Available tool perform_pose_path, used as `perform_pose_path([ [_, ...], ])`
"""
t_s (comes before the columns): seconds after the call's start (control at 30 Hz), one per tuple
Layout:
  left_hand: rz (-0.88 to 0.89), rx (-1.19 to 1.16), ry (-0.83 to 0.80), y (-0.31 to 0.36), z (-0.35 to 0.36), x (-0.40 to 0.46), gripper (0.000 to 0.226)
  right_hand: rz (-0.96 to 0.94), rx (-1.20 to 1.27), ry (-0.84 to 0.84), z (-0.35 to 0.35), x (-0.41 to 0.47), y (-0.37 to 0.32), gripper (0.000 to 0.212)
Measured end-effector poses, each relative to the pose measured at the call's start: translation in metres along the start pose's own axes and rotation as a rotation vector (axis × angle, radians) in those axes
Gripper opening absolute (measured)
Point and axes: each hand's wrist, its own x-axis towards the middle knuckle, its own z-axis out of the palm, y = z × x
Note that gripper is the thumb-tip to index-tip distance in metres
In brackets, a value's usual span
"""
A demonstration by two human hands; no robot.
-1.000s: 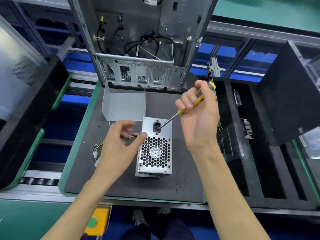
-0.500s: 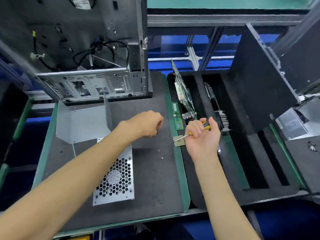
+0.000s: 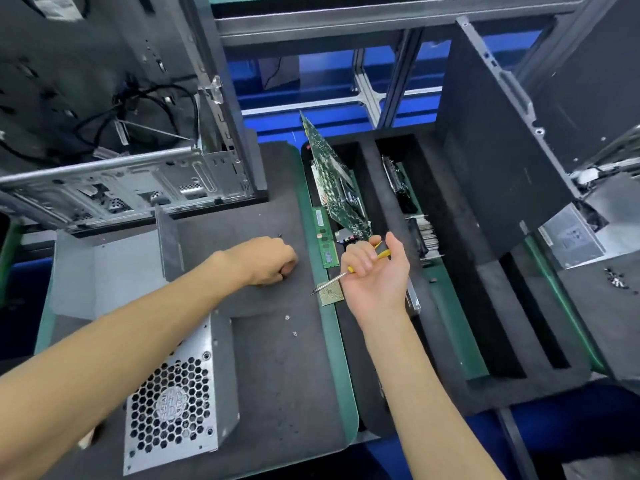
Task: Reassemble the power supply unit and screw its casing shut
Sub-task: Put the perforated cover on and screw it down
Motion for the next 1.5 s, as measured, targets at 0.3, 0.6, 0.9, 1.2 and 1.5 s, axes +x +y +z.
perform_pose_path([
  [0.3,-0.047,-0.508,0.301,0.007,-0.025,-0.037,0.012,0.027,0.003,-0.055,0.012,0.003,0.008,0.030],
  [0.6,-0.041,-1.347,0.670,0.035,-0.025,-0.142,0.017,0.018,0.064,-0.168,0.044,-0.017,0.035,0.029],
  [0.9,-0.065,-1.493,0.890,0.060,-0.012,-0.191,0.010,0.007,0.051,-0.210,0.053,-0.051,0.069,0.028],
  [1.2,-0.210,-1.417,1.020,0.077,0.000,-0.227,0.013,-0.053,0.003,-0.261,0.053,-0.091,0.093,0.028],
  [1.5,-0.177,-1.559,1.051,0.092,0.016,-0.253,0.013,-0.112,-0.027,-0.310,0.036,-0.130,0.105,0.030],
])
